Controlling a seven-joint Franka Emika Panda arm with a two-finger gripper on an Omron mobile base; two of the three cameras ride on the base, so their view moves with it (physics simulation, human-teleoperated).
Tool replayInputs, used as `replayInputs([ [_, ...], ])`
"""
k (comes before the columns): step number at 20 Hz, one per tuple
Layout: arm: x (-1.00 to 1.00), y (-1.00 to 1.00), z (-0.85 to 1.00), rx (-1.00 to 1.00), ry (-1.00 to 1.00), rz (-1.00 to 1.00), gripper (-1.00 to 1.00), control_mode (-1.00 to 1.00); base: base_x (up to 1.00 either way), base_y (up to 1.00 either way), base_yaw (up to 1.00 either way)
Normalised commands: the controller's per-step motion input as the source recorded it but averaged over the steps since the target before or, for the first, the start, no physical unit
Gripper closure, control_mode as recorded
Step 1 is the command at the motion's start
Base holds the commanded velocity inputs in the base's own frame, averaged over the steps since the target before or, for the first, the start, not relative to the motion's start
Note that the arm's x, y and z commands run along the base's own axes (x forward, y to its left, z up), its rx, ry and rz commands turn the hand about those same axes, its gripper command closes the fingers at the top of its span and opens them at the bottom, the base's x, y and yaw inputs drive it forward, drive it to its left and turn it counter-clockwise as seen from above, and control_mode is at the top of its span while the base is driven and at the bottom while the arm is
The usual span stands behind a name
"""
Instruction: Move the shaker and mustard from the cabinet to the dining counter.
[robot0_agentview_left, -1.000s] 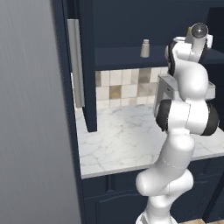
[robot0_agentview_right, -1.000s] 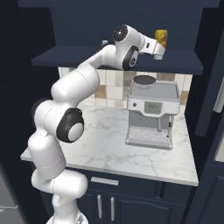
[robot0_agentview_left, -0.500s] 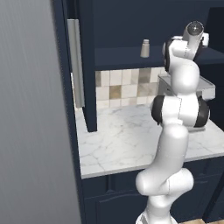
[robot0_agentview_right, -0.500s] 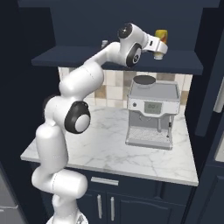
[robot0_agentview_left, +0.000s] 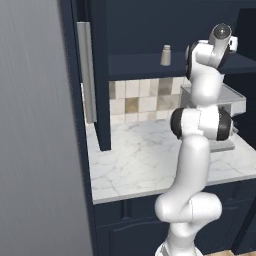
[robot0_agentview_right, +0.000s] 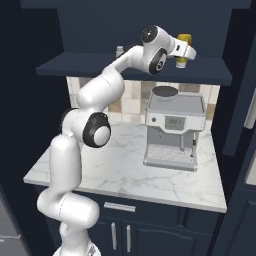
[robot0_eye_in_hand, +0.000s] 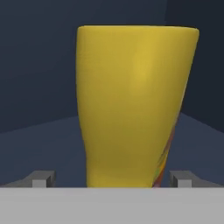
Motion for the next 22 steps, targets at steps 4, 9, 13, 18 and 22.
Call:
replayInputs([
  [4, 0.20, -0.09, 0.00, 0.00, 0.00, 0.00, -1.00, -1.00, 0.00, 0.00, 0.00],
  [9, 0.08, -0.07, -0.03, 0.00, 0.03, 0.00, 1.00, -1.00, 0.00, 0.00, 0.00],
  [13, -0.27, 0.00, -0.19, 0.00, 0.01, 0.00, 1.00, -1.00, 0.00, 0.00, 0.00],
  [18, -0.71, 0.00, -0.48, -0.01, -0.07, -0.01, 1.00, -1.00, 0.00, 0.00, 0.00],
  [22, -0.62, 0.01, -0.75, -0.08, -0.26, -0.01, 1.00, -1.00, 0.00, 0.00, 0.00],
])
